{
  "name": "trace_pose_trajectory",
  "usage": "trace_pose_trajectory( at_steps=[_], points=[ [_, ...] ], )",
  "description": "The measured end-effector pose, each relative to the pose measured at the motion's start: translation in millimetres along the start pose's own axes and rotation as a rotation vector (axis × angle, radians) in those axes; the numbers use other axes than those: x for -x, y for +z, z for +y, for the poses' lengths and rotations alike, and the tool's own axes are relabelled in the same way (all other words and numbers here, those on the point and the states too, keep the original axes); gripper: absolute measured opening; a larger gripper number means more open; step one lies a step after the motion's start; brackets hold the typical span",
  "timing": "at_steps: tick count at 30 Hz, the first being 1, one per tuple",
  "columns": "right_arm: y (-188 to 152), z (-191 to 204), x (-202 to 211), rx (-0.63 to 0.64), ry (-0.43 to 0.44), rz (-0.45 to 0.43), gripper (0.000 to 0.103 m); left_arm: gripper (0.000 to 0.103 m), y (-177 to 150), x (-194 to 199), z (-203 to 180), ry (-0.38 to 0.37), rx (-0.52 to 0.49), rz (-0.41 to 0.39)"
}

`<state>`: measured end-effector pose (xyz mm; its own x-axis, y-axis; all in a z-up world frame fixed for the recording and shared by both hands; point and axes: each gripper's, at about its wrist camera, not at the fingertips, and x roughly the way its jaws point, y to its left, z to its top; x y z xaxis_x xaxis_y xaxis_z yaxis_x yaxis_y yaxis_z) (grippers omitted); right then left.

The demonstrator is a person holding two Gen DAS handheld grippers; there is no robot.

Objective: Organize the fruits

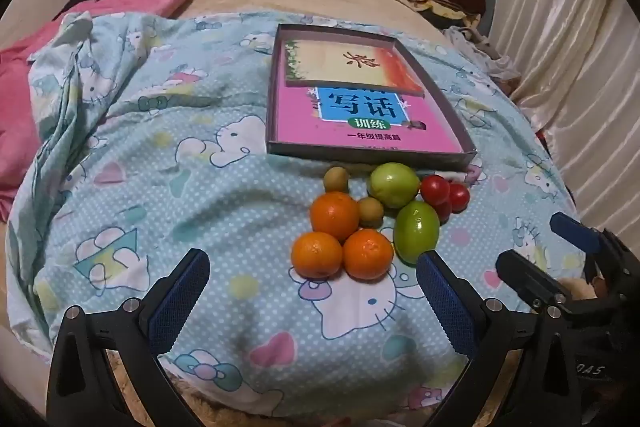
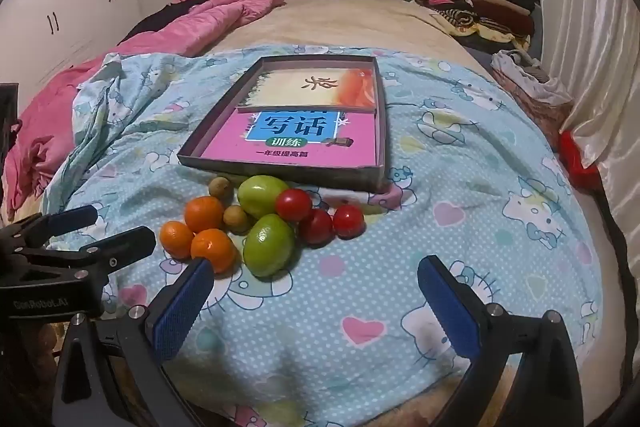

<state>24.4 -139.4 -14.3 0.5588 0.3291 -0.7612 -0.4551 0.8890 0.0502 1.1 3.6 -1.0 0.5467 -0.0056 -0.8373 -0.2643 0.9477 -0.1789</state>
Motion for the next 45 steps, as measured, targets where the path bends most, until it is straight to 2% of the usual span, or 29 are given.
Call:
trace_pose_trajectory(
  at_steps=[3, 7, 45],
  points=[
    [-7, 4, 2, 0.027, -0.02, -0.022, 0.103, 0.103, 6, 3, -1, 0.013, -0.011, -0.016],
    [-2, 3, -3, 0.018, -0.024, 0.02, 0.103, 0.103, -2, 6, -9, 0.034, -0.03, -0.062],
    [1, 3, 1, 0.013, -0.025, -0.005, 0.103, 0.103, 0, 9, -6, 0.021, -0.028, -0.061]
  ],
)
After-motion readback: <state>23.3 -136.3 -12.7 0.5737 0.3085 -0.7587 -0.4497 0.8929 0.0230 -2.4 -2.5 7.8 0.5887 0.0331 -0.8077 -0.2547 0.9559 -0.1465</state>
